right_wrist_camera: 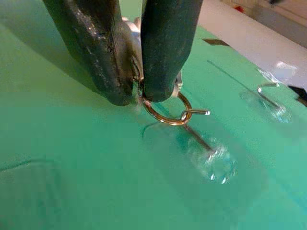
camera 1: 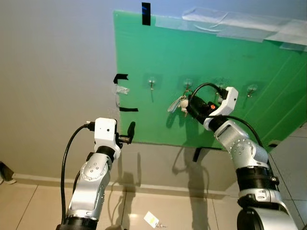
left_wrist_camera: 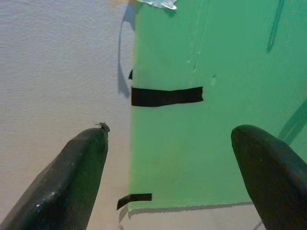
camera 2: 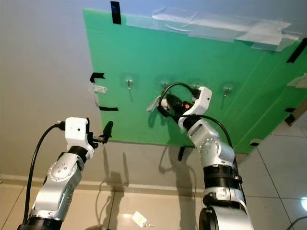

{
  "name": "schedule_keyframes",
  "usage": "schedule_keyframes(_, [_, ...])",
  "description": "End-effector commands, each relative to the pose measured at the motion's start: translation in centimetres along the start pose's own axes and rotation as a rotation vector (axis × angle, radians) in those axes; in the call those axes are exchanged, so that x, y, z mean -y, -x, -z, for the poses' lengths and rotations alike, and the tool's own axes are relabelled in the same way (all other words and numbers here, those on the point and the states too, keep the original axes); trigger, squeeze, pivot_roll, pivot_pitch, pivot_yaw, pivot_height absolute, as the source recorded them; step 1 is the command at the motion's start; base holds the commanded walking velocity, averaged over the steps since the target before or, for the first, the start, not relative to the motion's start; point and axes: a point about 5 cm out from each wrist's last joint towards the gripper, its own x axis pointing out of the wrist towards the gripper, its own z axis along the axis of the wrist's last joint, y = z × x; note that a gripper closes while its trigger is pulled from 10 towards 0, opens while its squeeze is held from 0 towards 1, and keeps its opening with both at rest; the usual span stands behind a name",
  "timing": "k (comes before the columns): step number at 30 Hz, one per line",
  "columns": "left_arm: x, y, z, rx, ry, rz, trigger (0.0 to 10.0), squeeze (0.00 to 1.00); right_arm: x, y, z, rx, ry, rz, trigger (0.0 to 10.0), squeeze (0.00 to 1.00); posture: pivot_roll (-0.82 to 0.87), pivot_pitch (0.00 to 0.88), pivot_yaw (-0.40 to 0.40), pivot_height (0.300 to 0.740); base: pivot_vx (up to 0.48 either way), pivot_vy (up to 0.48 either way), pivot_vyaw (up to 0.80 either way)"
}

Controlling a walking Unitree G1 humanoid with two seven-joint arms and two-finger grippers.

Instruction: Hang keys on a hook

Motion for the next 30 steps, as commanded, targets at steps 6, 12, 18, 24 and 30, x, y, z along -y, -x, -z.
schedule_keyframes(6, [0.3, -0.2, 0.1, -0.014, -0.008, 0.011, 10.0, 0.00, 1.6, 1.5, 0.5, 0.021, 0.080, 0.118, 10.0, 1.00, 0.08, 0.000, -0.030, 0.740, 0.000, 0.000, 0.00])
schedule_keyframes(12, [0.2, -0.3, 0.0, -0.007, -0.008, 0.009, 10.0, 0.00, 0.5, 1.7, -0.5, 0.067, 0.298, 0.093, 10.0, 1.00, 0.07, 0.000, -0.027, 0.740, 0.000, 0.000, 0.00])
schedule_keyframes(18, [0.3, -0.6, -0.2, 0.001, -0.009, 0.013, 10.0, 0.00, 0.3, 1.7, -1.5, 0.115, 0.336, 0.113, 10.0, 1.00, 0.07, 0.000, -0.026, 0.740, 0.000, 0.000, 0.00])
schedule_keyframes(24, [0.3, -0.7, -0.2, 0.005, -0.013, 0.014, 10.0, 0.00, 0.1, 2.1, -1.6, 0.155, 0.423, 0.136, 10.0, 1.00, 0.06, 0.000, -0.026, 0.740, 0.000, 0.000, 0.00])
schedule_keyframes(30, [0.4, -0.8, -0.2, 0.007, -0.026, 0.025, 10.0, 0.00, -0.4, 2.9, -1.5, 0.188, 0.587, 0.158, 10.0, 1.00, 0.06, 0.000, -0.021, 0.740, 0.000, 0.000, 0.00])
